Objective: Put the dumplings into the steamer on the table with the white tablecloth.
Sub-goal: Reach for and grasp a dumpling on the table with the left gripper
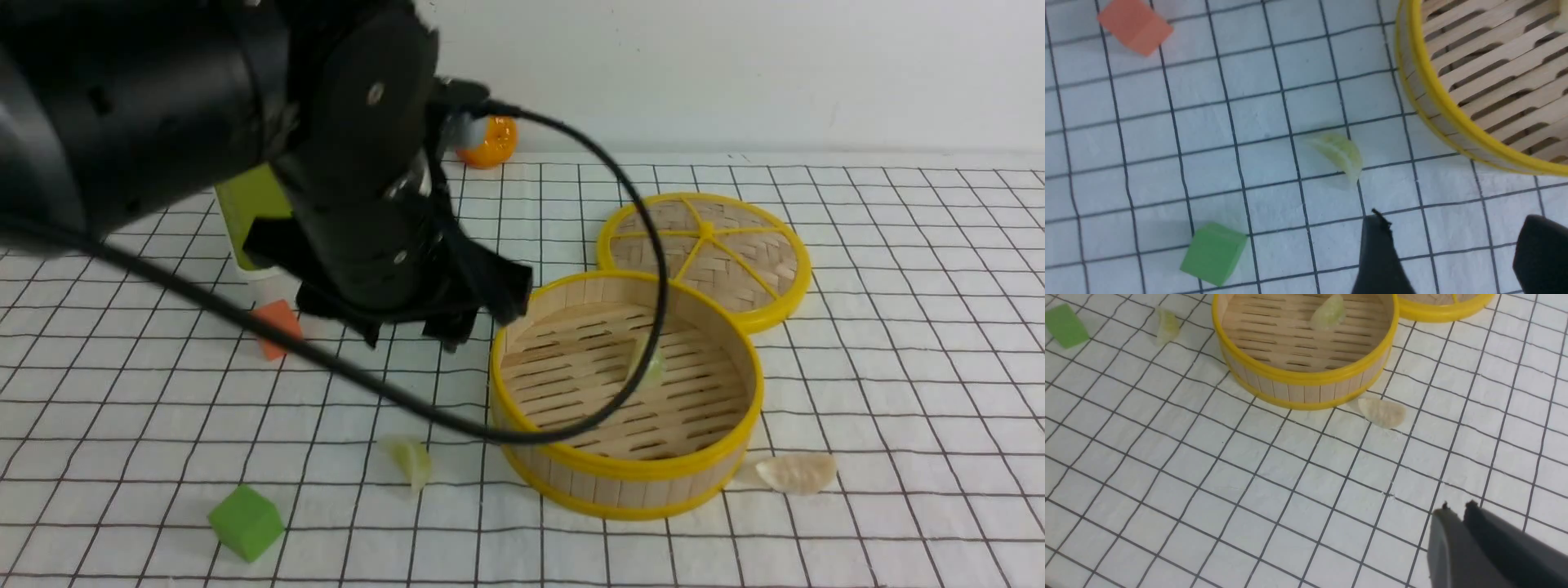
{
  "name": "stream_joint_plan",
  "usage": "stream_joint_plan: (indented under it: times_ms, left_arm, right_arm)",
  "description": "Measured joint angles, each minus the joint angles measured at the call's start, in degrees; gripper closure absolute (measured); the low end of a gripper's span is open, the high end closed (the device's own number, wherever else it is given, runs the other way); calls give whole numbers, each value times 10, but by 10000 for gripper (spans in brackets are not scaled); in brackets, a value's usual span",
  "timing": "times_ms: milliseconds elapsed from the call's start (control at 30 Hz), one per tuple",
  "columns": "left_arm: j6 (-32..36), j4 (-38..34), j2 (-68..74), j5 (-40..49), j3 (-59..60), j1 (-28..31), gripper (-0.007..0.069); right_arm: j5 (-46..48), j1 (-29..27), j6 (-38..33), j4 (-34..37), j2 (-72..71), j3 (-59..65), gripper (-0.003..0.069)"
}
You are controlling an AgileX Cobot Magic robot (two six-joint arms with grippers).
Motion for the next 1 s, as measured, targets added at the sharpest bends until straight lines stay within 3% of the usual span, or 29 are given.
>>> stream_joint_plan:
  times_ms: [133, 333, 800, 1000]
  left_arm:
    - [-58, -25, -24, -95, 116, 48, 197]
    - [-70, -58, 8, -171, 175, 95, 197]
    - [-73, -97, 132, -324, 175, 98, 203]
    - [-73, -96, 161, -351, 175, 98, 286]
  right_arm:
    - [1, 0, 0, 5, 0, 0, 600]
    - [1, 0, 0, 6, 0, 0, 599]
    - [1, 0, 0, 6, 0, 0, 589]
    - [1, 0, 0, 6, 0, 0, 585]
